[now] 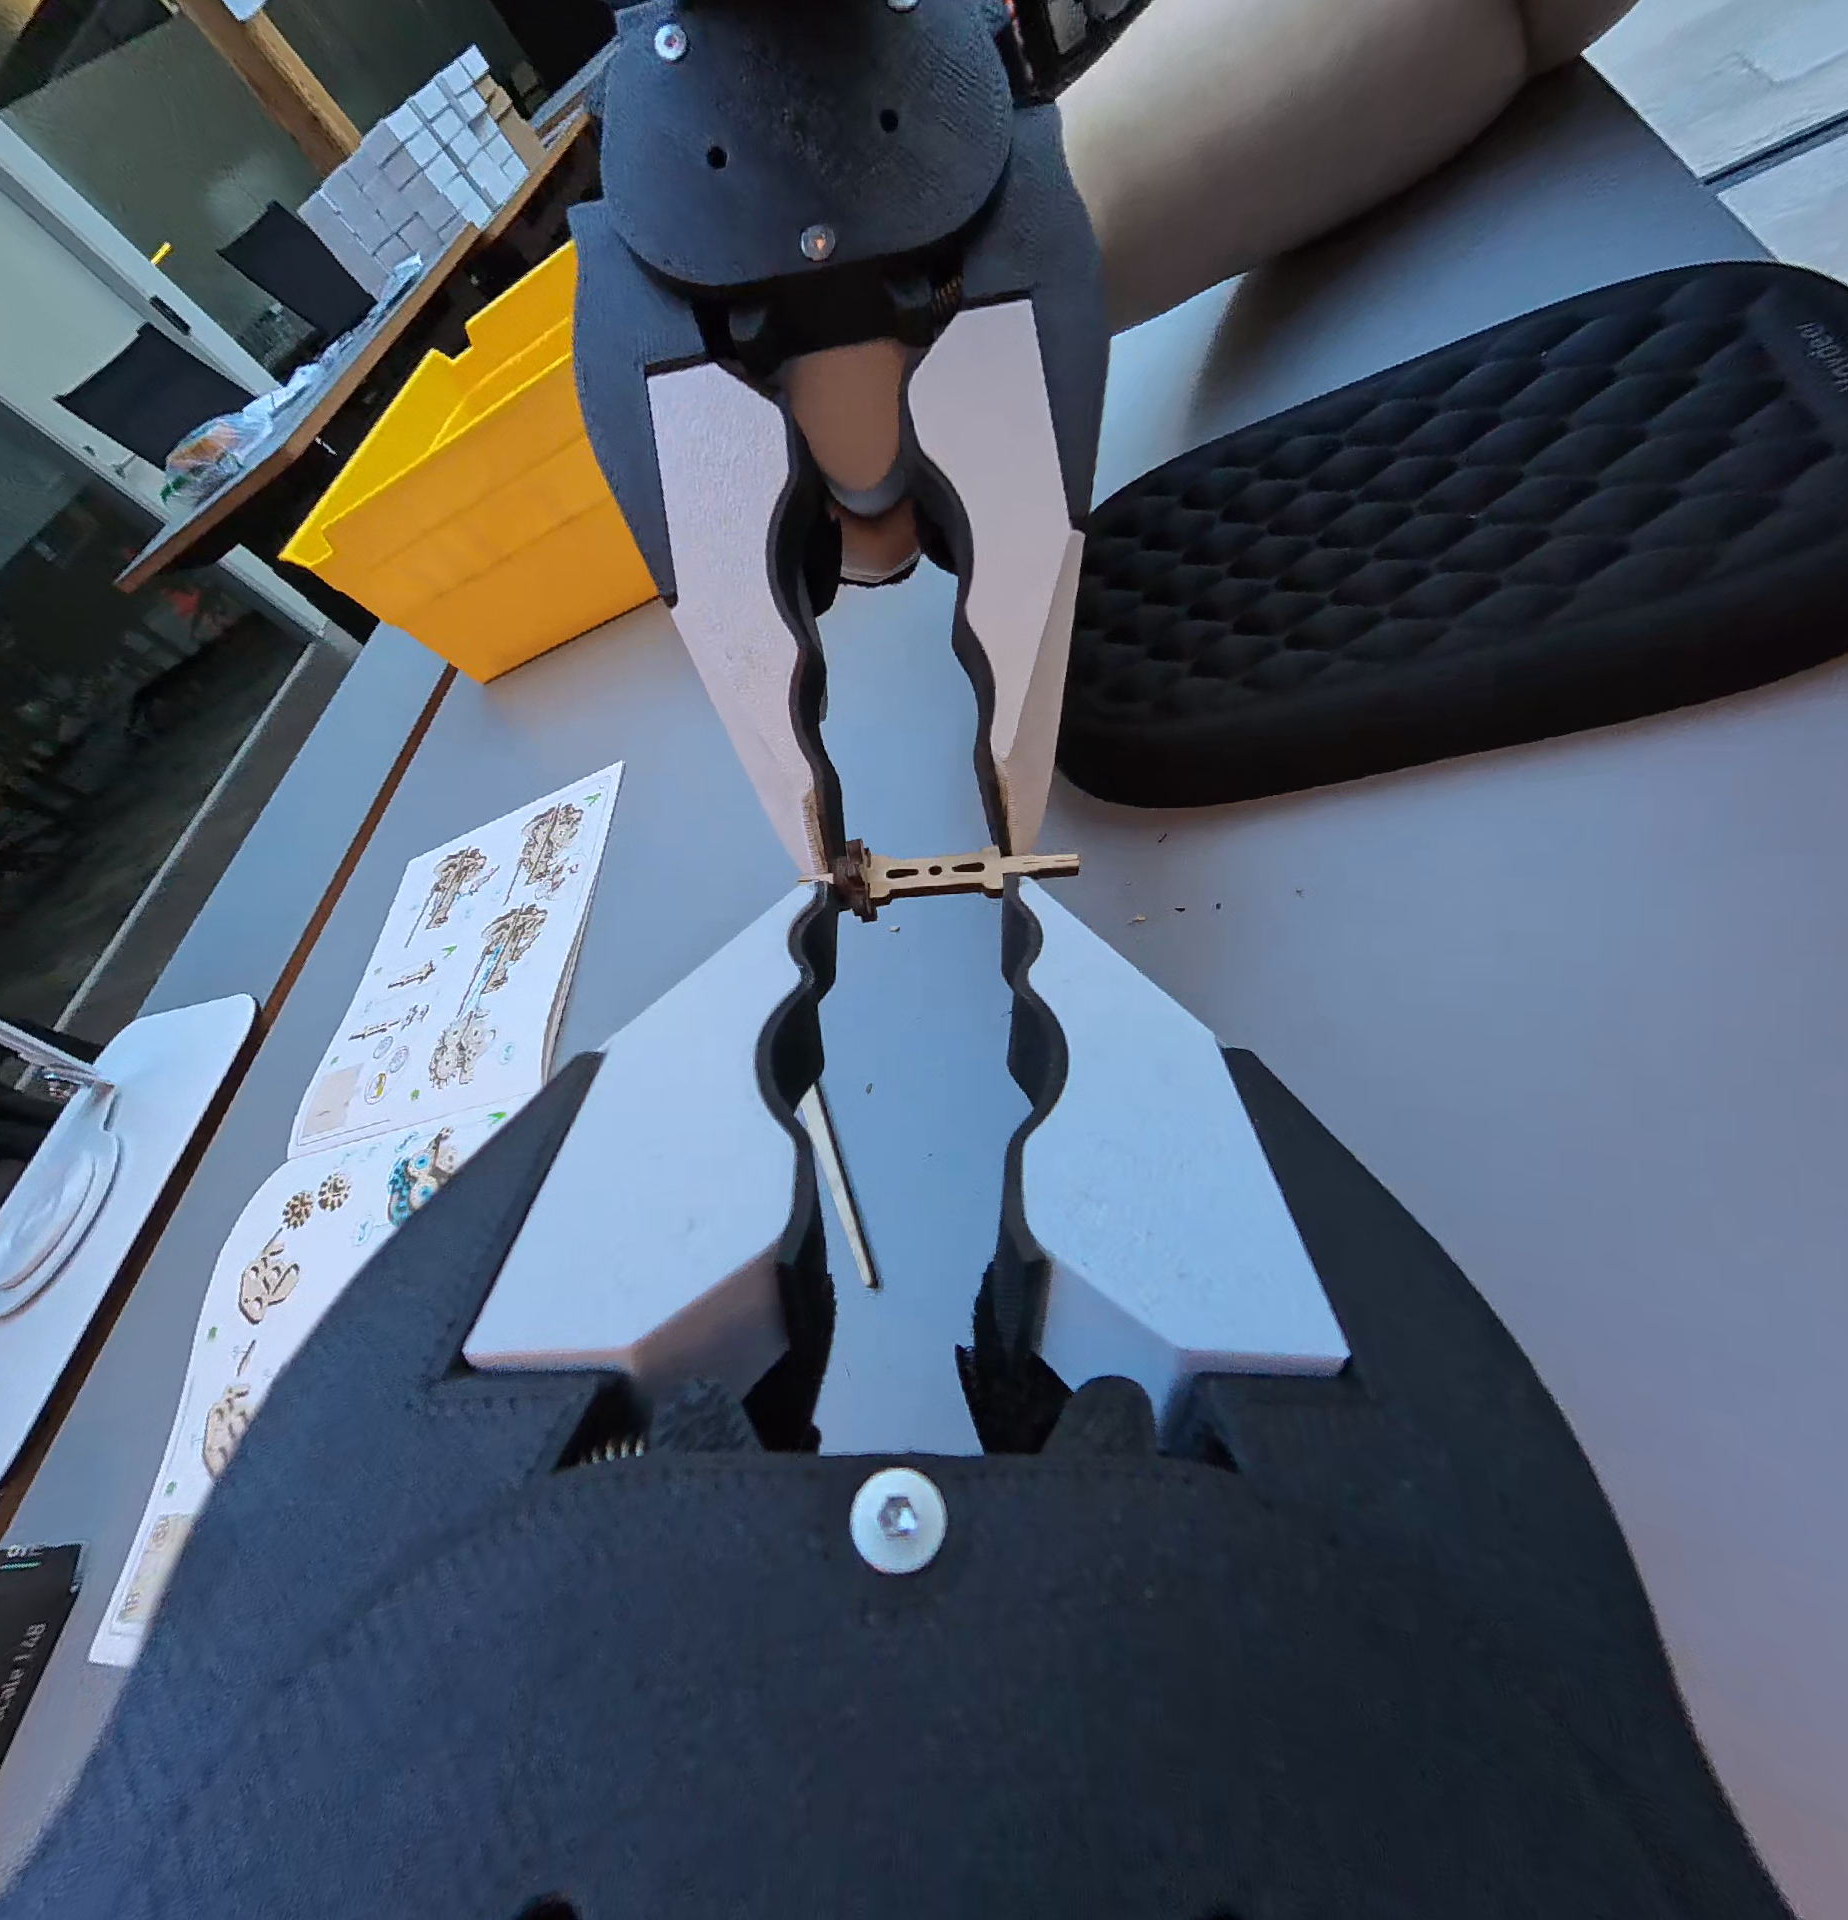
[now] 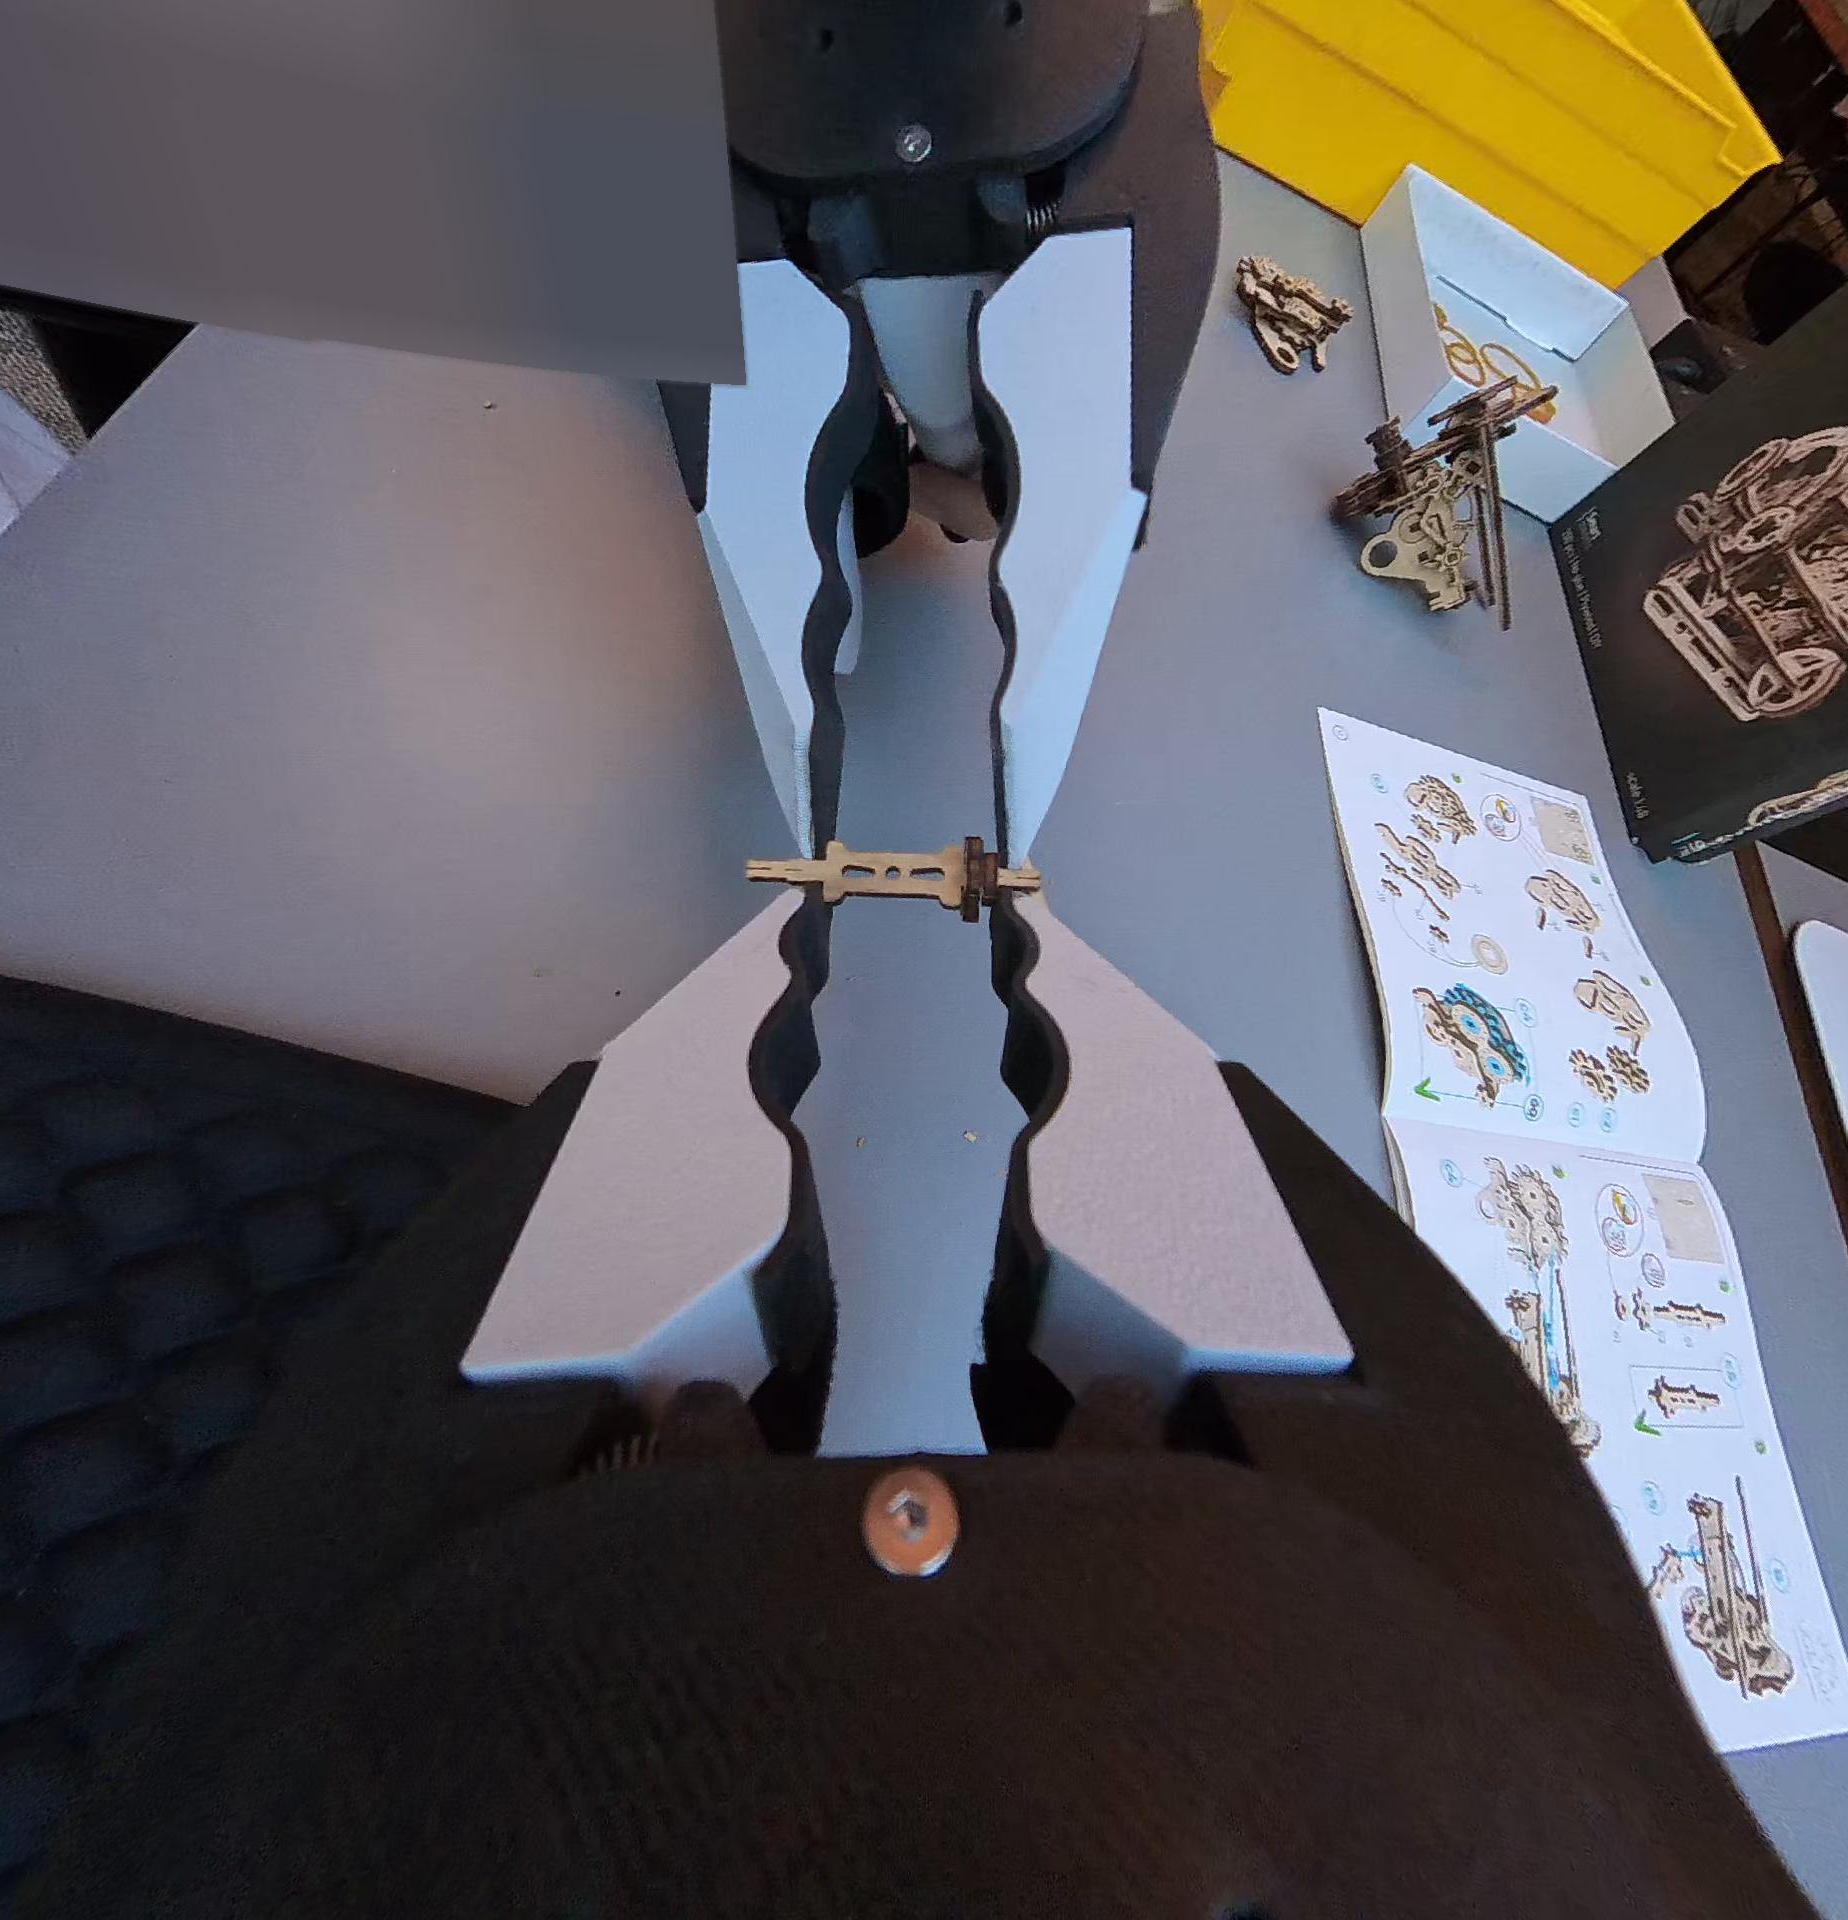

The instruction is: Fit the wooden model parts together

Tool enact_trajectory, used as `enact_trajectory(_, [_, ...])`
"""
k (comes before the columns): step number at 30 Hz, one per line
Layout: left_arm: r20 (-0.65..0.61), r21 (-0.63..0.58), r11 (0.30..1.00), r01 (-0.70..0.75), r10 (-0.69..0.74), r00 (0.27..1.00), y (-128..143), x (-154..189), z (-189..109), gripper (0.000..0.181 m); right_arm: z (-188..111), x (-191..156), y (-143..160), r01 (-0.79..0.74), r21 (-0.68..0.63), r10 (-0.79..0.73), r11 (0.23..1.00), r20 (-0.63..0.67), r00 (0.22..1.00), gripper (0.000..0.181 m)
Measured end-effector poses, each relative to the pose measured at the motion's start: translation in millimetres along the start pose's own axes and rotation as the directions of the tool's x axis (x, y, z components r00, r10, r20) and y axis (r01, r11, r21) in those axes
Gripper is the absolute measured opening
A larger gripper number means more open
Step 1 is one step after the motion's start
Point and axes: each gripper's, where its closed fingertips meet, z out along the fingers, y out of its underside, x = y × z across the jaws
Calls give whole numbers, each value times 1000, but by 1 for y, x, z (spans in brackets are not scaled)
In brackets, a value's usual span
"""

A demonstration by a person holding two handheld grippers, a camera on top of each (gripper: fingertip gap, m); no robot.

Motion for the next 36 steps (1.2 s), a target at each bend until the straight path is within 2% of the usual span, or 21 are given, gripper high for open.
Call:
enact_trajectory(13, [2, -23, 1000, 0, 1, 1000, 3, -1, 0, 30, 2, 3, 2, 16, -6, -16, 1000, -39, 999, 30])
enact_trajectory(15, [10, -17, 998, 56, -55, 998, 3, -8, -4, 27, 0, 14, -2, 13, 36, -9, 999, -98, 995, 30])
enact_trajectory(17, [45, 8, 975, 222, -222, 974, 2, -25, -9, 37, -6, 25, -6, 30, 69, -18, 997, -165, 986, 30])
enact_trajectory(19, [14, 96, 899, 427, -430, 903, -2, -39, -14, 39, -10, 37, -5, 72, 62, -53, 996, -267, 962, 30])
enact_trajectory(21, [-125, 198, 746, 636, -625, 771, -13, -43, -16, 36, -9, 40, -5, 143, 31, -124, 989, -343, 931, 30])
enact_trajectory(22, [-164, 210, 667, 715, -697, 698, -13, -45, -14, 36, -8, 43, -6, 174, 8, -157, 985, -388, 908, 30])
enact_trajectory(23, [-203, 204, 615, 762, -735, 647, -13, -44, -11, 37, -6, 43, -7, 202, -12, -189, 979, -419, 888, 30])
enact_trajectory(25, [-223, 183, 556, 811, -780, 585, -9, -41, -2, 27, -4, 46, -9, 237, -63, -237, 969, -487, 841, 30])
enact_trajectory(27, [-212, 202, 524, 827, -801, 560, -8, -43, 2, 3, -5, 48, -16, 272, -75, -269, 959, -534, 802, 30])
enact_trajectory(29, [-210, 252, 524, 813, -791, 575, -12, -48, -2, 0, -7, 50, -21, 261, -62, -249, 963, -566, 786, 30])
enact_trajectory(31, [-195, 244, 540, 805, -786, 586, -11, -48, -2, 0, -3, 49, -18, 229, -41, -214, 973, -541, 813, 31])
enact_trajectory(34, [-165, 80, 630, 773, -756, 633, 8, -36, -1, 0, 3, 35, -7, 157, 42, -133, 987, -349, 928, 32])
enact_trajectory(36, [-130, -55, 697, 715, -715, 687, 24, -26, -2, 0, -3, 27, -6, 17, 151, 11, 988, -181, 984, 32])
